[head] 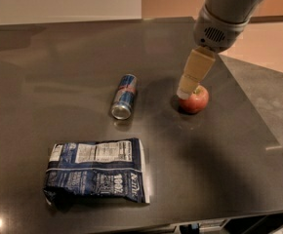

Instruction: Place redbull can upright

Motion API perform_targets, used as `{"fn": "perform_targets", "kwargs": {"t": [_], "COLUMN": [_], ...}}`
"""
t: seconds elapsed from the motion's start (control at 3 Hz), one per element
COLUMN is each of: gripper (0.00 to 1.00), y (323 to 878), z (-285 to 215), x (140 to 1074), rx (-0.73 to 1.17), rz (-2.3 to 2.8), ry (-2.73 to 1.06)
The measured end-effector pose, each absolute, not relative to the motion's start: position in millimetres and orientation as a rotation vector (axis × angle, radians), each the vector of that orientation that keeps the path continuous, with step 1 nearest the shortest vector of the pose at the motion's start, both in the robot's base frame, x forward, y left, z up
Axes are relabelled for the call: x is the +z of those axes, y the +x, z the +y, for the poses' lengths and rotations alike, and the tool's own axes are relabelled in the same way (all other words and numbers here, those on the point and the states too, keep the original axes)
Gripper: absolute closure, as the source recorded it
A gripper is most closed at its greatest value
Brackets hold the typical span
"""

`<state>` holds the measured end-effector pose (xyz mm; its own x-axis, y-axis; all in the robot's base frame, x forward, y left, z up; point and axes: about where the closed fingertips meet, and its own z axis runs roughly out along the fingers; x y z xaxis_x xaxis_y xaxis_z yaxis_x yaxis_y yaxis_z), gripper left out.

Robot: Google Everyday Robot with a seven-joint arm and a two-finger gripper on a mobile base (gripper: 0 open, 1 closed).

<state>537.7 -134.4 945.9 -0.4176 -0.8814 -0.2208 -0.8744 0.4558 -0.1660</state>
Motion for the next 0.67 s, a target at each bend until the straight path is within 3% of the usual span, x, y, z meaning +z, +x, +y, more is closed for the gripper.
{"fn": "perform_targets", "kwargs": {"t": [0.67], "gripper": [0.0], "y": [574.4], "z": [-67.6], "x": [923.3], "rx": [0.008], "rz": [2.598], "ry": [-1.224]}}
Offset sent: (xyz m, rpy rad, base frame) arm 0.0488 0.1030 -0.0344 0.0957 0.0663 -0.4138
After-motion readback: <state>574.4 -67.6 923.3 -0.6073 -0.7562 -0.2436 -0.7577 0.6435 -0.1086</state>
